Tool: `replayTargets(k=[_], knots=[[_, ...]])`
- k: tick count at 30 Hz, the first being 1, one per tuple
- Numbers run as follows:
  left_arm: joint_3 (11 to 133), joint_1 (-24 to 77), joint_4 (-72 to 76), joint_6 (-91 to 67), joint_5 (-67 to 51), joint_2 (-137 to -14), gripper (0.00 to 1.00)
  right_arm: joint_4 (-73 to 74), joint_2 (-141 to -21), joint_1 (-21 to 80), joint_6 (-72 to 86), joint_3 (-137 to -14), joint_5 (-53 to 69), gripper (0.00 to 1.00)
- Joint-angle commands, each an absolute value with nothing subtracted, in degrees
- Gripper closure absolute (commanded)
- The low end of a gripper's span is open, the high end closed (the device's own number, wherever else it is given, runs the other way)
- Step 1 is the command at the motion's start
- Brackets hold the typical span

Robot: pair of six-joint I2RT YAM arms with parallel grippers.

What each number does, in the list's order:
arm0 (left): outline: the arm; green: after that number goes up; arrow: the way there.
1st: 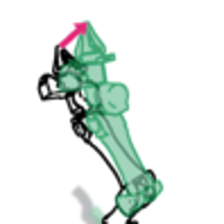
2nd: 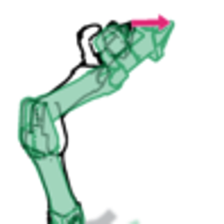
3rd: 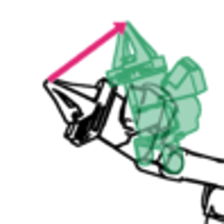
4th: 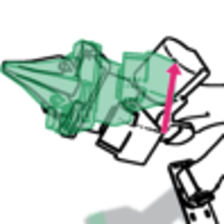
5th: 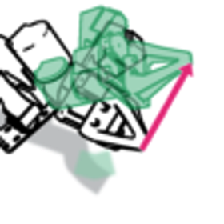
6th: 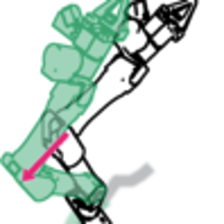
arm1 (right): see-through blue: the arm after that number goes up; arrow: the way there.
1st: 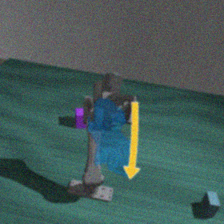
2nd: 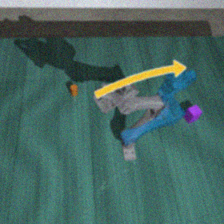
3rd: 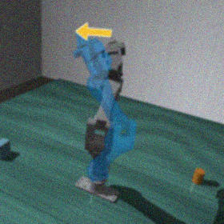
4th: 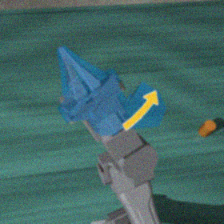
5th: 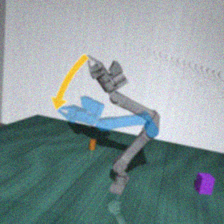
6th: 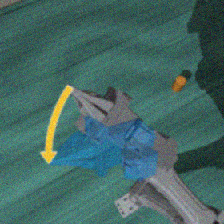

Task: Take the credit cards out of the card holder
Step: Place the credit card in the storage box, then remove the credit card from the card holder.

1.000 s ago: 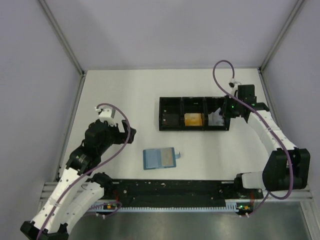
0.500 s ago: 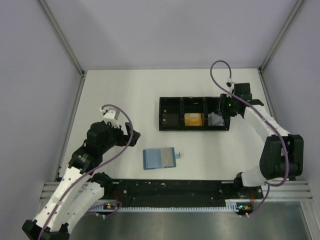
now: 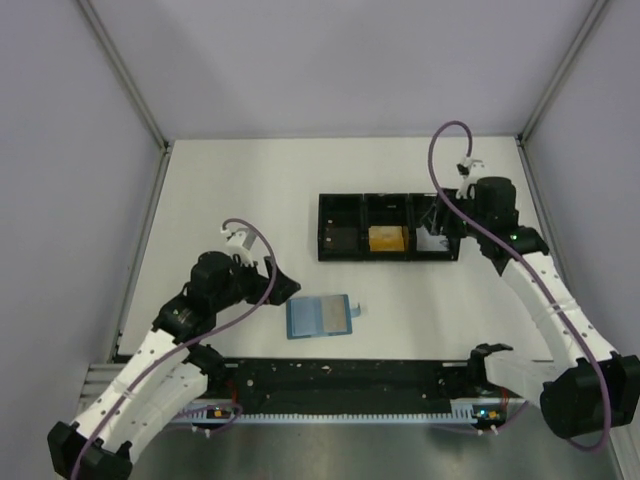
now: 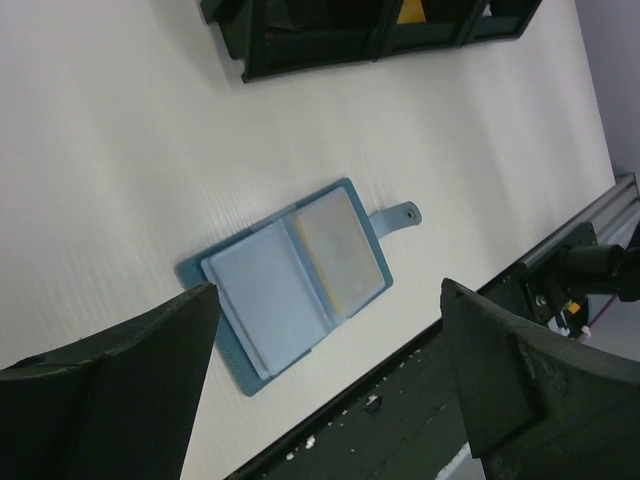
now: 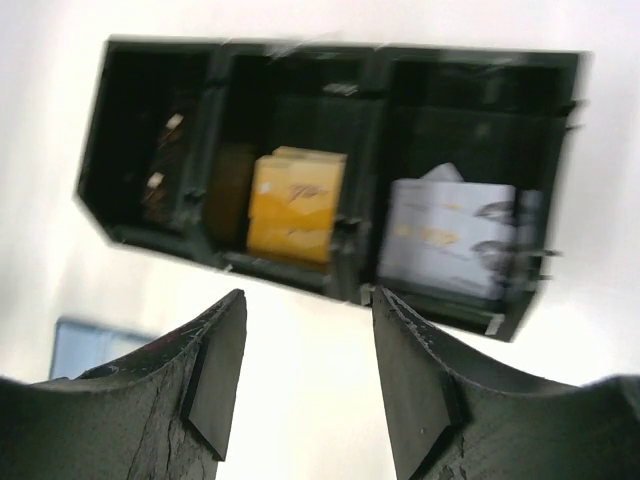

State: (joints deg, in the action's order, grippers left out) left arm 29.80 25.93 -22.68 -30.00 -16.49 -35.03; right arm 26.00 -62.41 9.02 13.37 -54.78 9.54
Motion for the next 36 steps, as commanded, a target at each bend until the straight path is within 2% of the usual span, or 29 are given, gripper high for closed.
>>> replayTargets(k=[1,7,14,25,28,33,36], knots=[[28.2,30.5,-15.7,-35.7,-16.8,-36.3,0.06,24.0,-60.4,17.7,16.4,-51.5,14.5,0.47],[28.0,40.6,-14.9,-38.2,-6.4,-41.5,0.08,13.6,-60.8,32.3,24.0,-45.1,17.2,0.47],[27.9,42.4,-19.4,-39.6,-0.5,-49.8,0.14,2.5,-69.2,44.3,30.1,-40.7,17.7,0.46],[26.1,44.1,-17.1,-40.3,0.3,-60.6,0.24,-3.4,-81.3,50.0,33.0,-40.3,15.6,0.45],[25.6,44.5,-16.3,-40.6,0.3,-62.8,0.32,-4.0,-84.2,50.6,33.3,-40.4,15.2,0.45],[23.6,44.6,-13.8,-41.9,-1.9,-63.9,0.37,-3.5,-87.4,50.9,33.4,-40.5,13.3,0.45],[22.2,44.6,-12.2,-42.8,-2.5,-64.3,0.47,-3.3,-88.2,50.9,33.4,-40.6,13.3,0.45]])
